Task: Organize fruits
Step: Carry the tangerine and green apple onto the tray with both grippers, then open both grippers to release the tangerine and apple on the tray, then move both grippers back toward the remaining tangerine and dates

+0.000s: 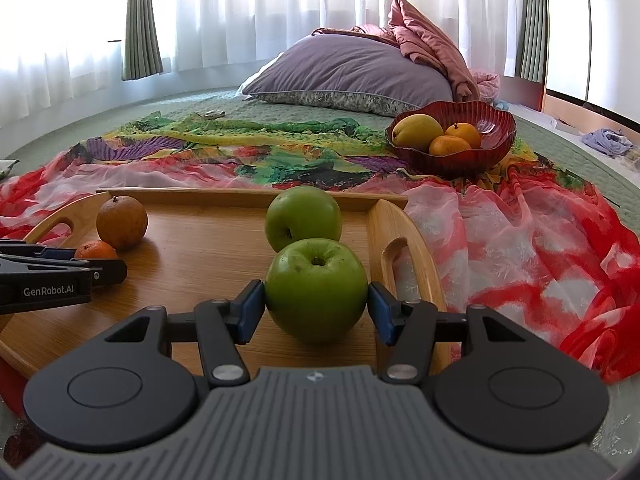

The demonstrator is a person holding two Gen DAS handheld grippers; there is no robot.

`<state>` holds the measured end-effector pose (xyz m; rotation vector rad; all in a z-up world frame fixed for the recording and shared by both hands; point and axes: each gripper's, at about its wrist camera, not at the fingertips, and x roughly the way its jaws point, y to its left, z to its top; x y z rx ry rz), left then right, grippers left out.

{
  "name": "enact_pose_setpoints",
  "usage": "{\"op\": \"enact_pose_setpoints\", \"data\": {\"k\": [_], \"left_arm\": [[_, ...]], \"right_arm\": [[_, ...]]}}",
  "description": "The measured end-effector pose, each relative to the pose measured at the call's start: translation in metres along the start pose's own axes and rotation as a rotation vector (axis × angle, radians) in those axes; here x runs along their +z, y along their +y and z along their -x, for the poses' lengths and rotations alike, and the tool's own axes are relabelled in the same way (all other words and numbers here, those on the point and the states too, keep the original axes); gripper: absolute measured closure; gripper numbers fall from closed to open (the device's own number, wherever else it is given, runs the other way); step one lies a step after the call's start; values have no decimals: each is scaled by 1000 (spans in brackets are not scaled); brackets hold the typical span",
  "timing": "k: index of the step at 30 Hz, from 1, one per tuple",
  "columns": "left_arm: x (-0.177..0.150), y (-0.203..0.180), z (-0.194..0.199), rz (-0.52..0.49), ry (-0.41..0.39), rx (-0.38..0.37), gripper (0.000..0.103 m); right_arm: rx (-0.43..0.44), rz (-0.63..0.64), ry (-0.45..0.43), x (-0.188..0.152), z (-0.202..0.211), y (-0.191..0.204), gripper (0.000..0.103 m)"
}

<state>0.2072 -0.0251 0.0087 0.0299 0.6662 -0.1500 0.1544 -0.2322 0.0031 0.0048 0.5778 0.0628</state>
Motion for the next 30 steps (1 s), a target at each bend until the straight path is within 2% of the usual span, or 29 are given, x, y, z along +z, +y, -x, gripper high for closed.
{"op": "enact_pose_setpoints", "data": {"k": [2,6,10,14,17,20,24,30], "left_arm": [[0,0,0,-2,-2,7,63],[0,0,3,-5,-10,4,54],[0,-3,10,-20,-14,8,49],[-1,-4,21,-26,-24,2,38],[-2,-6,30,-33,-38,-9,26],[-3,-9,41,-51,-48,-12,26],[-7,-11,57,-58,-63,-23,16],[-15,-14,77,-45,-62,-49,15]], "right_arm": [[0,-1,0,0,0,0,43],[2,-3,1,0,0,0,40],[9,-13,-2,1,2,-2,30],[13,-2,-19,0,8,-1,28],[15,13,-30,-1,14,0,24],[12,26,-46,-2,22,1,21],[21,37,-77,-1,35,0,17],[24,70,-124,-2,57,1,15]]}}
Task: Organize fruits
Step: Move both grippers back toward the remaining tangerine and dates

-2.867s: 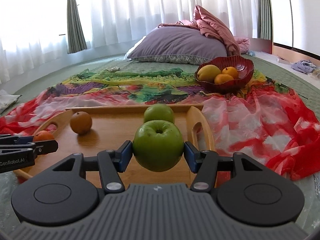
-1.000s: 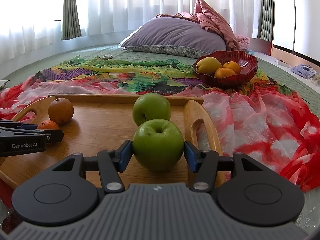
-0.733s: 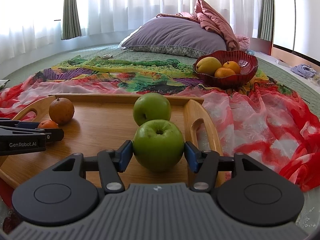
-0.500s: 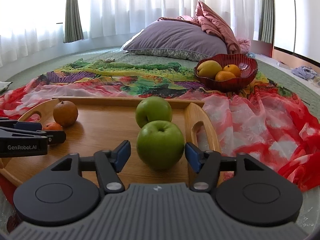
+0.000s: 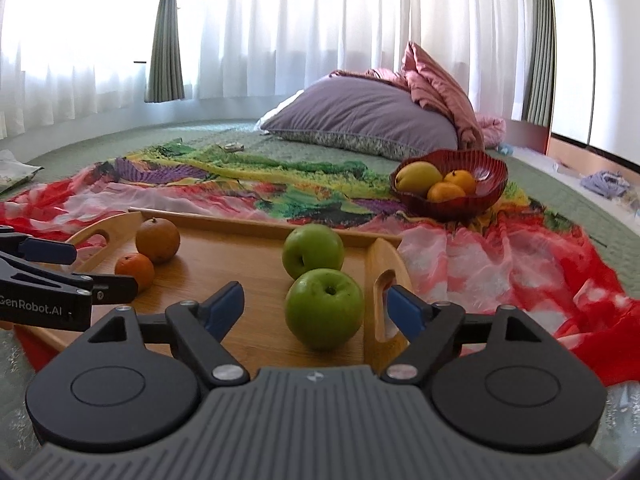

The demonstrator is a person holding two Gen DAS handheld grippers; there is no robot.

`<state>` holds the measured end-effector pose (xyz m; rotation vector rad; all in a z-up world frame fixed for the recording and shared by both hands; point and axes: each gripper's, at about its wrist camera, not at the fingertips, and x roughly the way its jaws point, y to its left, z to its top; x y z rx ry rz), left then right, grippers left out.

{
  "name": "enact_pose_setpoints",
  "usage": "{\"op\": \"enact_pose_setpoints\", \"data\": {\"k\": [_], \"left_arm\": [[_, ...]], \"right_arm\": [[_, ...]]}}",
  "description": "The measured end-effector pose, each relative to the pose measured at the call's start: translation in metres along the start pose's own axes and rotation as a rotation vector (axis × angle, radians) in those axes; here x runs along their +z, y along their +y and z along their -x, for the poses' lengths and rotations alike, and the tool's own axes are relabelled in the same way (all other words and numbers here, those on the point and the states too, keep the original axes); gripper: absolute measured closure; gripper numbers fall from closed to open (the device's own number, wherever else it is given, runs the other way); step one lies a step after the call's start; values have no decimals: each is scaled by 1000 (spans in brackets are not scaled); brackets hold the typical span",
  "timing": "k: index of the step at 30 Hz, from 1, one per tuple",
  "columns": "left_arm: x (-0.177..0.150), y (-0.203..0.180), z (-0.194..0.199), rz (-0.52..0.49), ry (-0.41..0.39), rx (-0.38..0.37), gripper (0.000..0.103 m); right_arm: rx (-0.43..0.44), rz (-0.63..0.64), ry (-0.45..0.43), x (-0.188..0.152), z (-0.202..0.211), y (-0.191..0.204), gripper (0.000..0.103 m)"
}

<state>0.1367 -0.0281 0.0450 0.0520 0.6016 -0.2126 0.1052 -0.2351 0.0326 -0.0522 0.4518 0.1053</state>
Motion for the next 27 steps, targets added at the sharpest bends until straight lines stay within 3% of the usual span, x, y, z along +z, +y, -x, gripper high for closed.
{"op": "enact_pose_setpoints", "data": {"k": [10,14,27], "left_arm": [[-19,-7,33,25,-10,-31,14],[-27,-10,45,33,-28,-34,6],[-56,-24,71,-8,-47,-50,6]], "right_arm": [[6,48,-42,-14,38,2,13],[6,56,-48,-22,51,2,11],[-3,73,-31,-62,81,1,2]]}}
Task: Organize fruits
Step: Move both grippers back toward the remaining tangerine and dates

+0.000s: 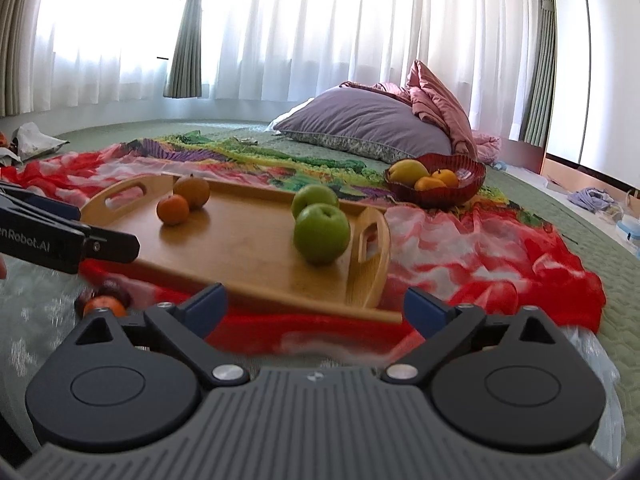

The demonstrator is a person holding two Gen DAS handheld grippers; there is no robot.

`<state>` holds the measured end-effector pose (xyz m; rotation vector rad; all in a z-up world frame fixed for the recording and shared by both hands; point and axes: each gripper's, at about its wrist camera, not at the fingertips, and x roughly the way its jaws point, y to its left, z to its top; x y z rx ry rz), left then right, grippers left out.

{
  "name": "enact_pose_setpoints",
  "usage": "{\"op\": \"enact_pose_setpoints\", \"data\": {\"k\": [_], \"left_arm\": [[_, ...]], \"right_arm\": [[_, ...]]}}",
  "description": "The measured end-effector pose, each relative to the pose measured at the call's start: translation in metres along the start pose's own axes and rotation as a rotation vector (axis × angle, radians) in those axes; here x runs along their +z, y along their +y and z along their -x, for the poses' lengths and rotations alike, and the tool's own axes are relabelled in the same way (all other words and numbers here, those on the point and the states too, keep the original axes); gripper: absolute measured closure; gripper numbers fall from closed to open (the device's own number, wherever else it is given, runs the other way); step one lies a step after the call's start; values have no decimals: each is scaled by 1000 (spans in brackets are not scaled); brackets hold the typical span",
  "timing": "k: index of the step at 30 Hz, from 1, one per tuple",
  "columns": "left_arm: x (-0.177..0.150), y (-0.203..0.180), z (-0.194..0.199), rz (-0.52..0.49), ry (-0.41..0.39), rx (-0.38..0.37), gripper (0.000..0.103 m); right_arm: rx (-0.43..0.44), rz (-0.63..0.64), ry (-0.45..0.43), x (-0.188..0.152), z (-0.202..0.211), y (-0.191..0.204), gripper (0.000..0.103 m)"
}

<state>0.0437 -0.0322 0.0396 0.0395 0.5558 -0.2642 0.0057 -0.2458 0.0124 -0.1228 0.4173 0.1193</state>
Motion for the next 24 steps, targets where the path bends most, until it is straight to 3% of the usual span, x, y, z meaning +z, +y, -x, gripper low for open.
{"op": "enact_pose_setpoints", "data": {"k": [24], "left_arm": [[-47,-16,17,-23,30,4,5]], "right_arm": [[-49,-103,73,-46,12,-6,1]]}}
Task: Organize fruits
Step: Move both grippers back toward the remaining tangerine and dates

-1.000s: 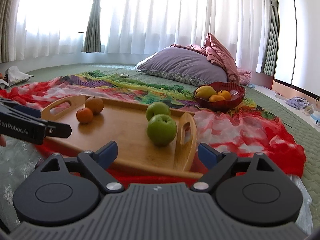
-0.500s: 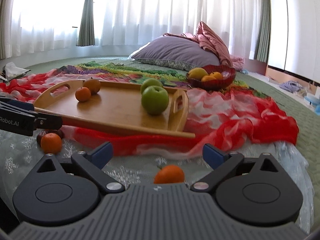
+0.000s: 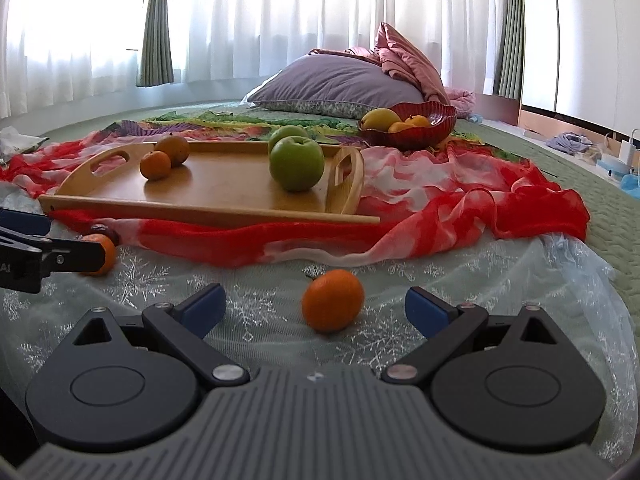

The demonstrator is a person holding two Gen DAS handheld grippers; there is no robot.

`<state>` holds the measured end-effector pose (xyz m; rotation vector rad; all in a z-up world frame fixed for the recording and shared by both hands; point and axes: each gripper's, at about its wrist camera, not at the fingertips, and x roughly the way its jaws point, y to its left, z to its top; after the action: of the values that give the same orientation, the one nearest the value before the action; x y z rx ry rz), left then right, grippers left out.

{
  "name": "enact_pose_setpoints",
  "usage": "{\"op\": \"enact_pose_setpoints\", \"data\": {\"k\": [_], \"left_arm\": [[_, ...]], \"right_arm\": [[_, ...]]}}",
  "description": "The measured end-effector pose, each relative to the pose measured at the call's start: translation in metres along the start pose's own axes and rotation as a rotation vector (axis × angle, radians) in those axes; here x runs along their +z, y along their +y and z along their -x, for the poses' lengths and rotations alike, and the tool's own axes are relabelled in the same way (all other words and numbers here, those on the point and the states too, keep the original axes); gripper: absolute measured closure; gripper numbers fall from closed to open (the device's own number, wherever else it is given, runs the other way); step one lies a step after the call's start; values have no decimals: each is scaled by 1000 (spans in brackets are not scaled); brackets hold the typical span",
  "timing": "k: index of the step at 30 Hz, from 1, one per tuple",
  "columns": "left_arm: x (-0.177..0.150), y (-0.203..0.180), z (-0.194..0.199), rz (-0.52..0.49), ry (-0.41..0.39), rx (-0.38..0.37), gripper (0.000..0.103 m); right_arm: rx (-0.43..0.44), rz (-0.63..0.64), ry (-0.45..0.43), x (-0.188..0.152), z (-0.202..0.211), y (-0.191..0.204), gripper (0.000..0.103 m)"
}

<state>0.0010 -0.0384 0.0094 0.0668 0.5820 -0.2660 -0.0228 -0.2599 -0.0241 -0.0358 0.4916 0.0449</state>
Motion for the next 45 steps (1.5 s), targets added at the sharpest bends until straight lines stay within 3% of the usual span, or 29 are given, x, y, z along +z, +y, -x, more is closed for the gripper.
{"op": "enact_pose_setpoints", "data": {"k": [4,8,12,23,34,45], "left_arm": [[-3,-9,14,-27,-30,2,11],[-3,-18,20,-40,-15,-39,38],[-3,-20,15,-17,20,-69,50],[-4,-16,-5,60,52,-26,59],[0,-16,-13,85,41,-1,62],[0,-18,-18,72,39,17,66]], "right_arm": [[-1,-5,-1,-2,0,2,2],[-5,-9,-1,-3,0,2,3],[-8,-15,-5,-4,1,4,5],[-23,-10,-23,-6,5,8,15],[-73,-70,-51,-8,8,3,41],[-67,-46,-46,-10,9,5,49]]}}
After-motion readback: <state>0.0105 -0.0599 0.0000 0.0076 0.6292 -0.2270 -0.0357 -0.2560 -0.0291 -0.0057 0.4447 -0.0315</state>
